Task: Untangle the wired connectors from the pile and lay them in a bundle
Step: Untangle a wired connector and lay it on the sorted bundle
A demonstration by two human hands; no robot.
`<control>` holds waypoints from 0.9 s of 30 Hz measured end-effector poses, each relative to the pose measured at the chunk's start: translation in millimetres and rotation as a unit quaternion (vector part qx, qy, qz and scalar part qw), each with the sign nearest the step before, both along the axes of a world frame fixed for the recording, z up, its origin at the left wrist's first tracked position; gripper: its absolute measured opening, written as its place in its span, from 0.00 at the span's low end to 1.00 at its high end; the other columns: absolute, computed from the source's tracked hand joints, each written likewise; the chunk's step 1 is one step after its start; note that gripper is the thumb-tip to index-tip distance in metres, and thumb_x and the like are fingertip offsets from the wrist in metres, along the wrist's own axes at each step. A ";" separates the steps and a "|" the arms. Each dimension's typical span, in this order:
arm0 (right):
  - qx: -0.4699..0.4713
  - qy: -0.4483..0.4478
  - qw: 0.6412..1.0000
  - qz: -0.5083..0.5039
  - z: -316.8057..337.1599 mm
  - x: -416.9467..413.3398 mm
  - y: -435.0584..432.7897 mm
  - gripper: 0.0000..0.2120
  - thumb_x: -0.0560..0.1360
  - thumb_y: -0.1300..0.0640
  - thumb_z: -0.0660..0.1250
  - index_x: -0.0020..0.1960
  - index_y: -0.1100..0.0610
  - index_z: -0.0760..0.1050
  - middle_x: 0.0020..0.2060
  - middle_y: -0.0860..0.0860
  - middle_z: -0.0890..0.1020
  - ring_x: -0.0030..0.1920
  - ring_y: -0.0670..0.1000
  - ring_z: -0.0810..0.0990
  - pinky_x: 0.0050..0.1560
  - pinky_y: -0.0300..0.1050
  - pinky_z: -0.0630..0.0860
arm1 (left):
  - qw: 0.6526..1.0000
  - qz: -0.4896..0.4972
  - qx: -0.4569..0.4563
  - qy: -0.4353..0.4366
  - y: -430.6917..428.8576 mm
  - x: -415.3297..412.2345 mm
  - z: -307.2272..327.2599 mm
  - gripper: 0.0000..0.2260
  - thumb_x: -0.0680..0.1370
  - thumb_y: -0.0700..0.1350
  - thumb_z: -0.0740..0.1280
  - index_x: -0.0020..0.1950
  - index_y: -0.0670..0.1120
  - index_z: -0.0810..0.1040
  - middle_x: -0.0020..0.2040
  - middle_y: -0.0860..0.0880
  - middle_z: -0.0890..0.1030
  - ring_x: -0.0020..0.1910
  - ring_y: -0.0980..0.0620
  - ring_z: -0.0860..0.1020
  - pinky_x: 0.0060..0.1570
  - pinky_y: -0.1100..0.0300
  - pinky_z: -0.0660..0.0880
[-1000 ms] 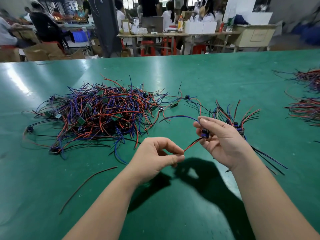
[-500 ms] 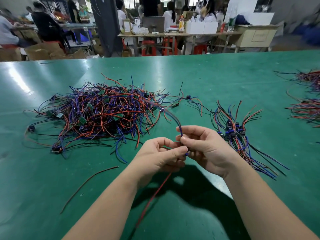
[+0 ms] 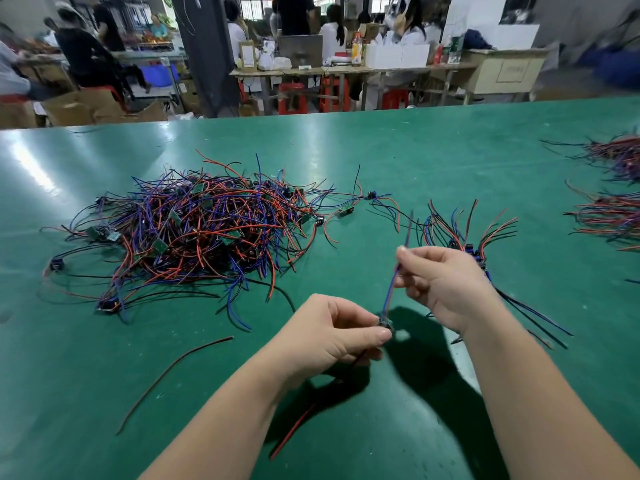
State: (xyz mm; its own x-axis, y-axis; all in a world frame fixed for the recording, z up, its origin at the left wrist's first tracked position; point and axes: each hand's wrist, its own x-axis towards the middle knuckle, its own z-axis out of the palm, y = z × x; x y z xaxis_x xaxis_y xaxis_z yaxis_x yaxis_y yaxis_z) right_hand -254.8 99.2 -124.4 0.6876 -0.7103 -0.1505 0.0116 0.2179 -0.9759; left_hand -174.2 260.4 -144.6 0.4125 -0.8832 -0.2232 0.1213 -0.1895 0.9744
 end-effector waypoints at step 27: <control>0.013 0.016 0.995 0.102 -6.9 5.5 14.1 0.06 0.74 0.71 0.65 0.46 0.62 0.73 0.34 0.59 0.80 0.30 0.52 0.81 0.30 0.38 0.76 | 0.939 0.125 -0.179 0.266 11.4 29.1 23.4 0.11 0.62 0.46 0.71 0.43 0.46 0.81 0.46 0.48 0.86 0.42 0.54 0.84 0.36 0.62 0.80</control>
State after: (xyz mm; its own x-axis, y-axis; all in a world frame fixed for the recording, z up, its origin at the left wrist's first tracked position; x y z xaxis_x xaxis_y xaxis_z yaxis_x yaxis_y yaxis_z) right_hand -249.3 113.4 -131.3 0.8111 -0.5527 -0.1913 -0.0670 0.2371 -0.9692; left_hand -145.1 271.9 -121.1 0.5310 -0.8313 -0.1643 0.6065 0.2374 0.7588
